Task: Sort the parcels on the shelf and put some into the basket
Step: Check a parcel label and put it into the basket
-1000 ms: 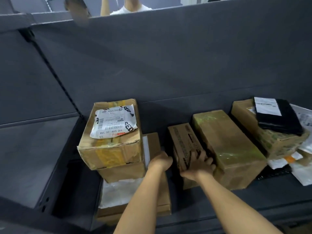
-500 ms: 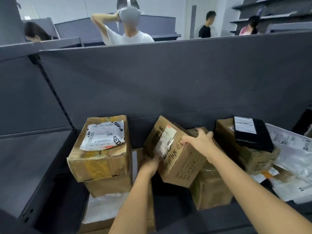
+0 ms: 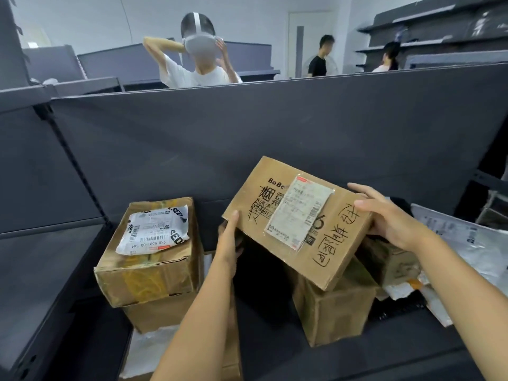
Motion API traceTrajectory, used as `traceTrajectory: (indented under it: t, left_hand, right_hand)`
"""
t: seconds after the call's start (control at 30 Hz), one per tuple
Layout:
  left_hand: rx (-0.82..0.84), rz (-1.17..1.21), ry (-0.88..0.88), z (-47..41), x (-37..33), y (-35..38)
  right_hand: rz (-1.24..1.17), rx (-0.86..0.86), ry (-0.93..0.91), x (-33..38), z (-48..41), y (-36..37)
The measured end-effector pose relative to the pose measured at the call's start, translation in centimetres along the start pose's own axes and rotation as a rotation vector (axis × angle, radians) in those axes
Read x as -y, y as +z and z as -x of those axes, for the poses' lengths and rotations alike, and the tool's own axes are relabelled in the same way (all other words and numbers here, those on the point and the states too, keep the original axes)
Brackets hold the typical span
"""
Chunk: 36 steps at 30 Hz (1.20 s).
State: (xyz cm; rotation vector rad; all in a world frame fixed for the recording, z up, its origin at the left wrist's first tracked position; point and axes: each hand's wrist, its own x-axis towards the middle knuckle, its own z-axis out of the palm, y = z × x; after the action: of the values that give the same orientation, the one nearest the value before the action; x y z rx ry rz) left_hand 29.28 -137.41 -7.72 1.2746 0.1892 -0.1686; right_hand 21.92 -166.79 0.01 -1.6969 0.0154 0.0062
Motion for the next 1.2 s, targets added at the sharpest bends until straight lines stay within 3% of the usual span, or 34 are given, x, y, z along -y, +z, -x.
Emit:
traceTrajectory:
  t: [0.1, 0.23, 0.43, 0.73, 0.93, 1.07, 1.2]
  left_hand:
    - [0.19, 0.091, -0.069, 0.6, -1.0, -0.1]
    - [0.258, 0.201, -0.023, 1.4, -2.3, 0.4]
    - [0.266, 0.325, 0.115, 2.2, -2.5, 1.4]
    - [0.228, 0.538, 0.177, 2.1, -2.4, 1.6]
    - [0.306, 0.263, 0.153, 2.0, -3.5, 0.3]
    - [0.481, 0.127, 0.129, 2.1, -4.8, -0.4]
    - [0.513, 0.053, 0.14, 1.9, -5.2, -0.3]
  right_hand:
    - [-0.024, 0.018, -0.031, -0.2, 0.2, -1.1]
    - [-0.076, 0.038, -0.067, -0.5, 0.6, -1.6]
    - [-0.29, -0.206, -0.163, -0.9, 0.2, 0.0]
    - [-0.424, -0.007, -0.117, -4.4, 0.2, 4.5]
    - [-0.348, -0.089, -0.221, -2.9, 0.4, 2.8]
    - [-0.228, -0.059, -0.244, -1.4, 0.7, 0.9]
    - [-0.193, -0.044, -0.263, 0.4, 0.7, -0.5]
